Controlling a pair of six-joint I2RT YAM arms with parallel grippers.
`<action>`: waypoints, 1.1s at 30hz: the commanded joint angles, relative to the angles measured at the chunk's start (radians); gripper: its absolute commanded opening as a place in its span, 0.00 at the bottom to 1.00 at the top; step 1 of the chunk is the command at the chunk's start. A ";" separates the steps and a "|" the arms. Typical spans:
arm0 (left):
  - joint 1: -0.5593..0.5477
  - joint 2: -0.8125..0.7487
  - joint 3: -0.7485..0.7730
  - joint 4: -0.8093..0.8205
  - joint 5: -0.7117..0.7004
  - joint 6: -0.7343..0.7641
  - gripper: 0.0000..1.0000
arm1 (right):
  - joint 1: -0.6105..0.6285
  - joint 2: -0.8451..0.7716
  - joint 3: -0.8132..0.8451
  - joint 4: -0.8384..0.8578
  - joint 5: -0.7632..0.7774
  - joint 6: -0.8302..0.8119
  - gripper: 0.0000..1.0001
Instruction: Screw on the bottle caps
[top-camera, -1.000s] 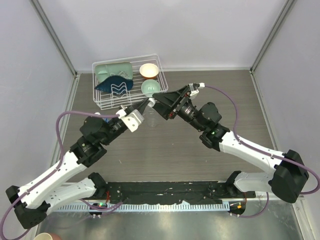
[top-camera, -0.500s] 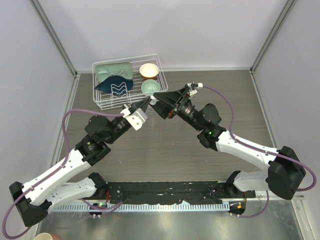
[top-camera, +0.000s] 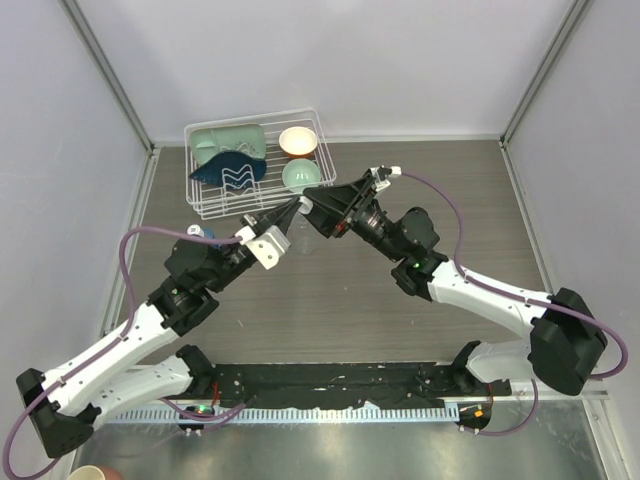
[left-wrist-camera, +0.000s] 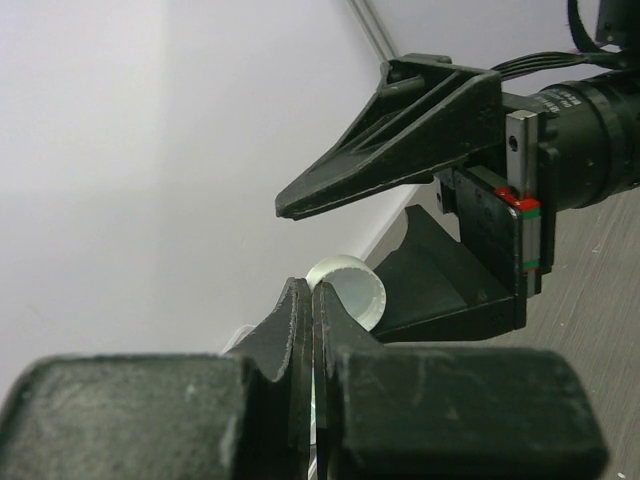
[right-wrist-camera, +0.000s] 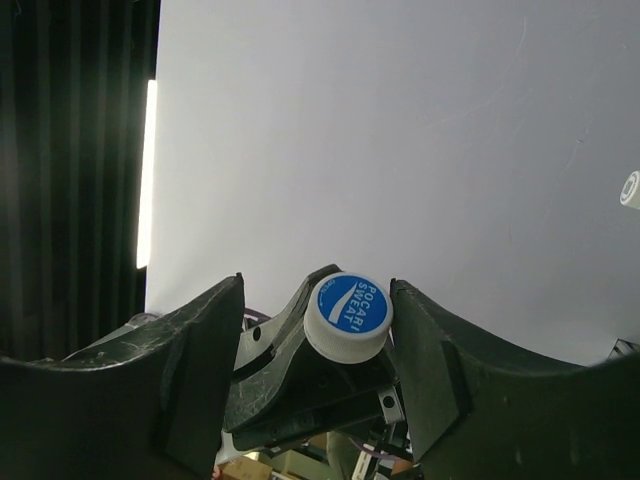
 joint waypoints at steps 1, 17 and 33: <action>0.000 -0.022 -0.014 0.026 0.050 0.000 0.00 | -0.001 0.004 0.036 0.095 0.001 0.014 0.65; 0.001 -0.053 -0.045 0.027 0.047 0.013 0.00 | 0.007 0.015 0.080 0.085 -0.019 -0.022 0.41; 0.017 -0.053 0.073 -0.141 -0.135 -0.157 0.58 | 0.017 -0.172 0.177 -0.438 0.047 -0.392 0.21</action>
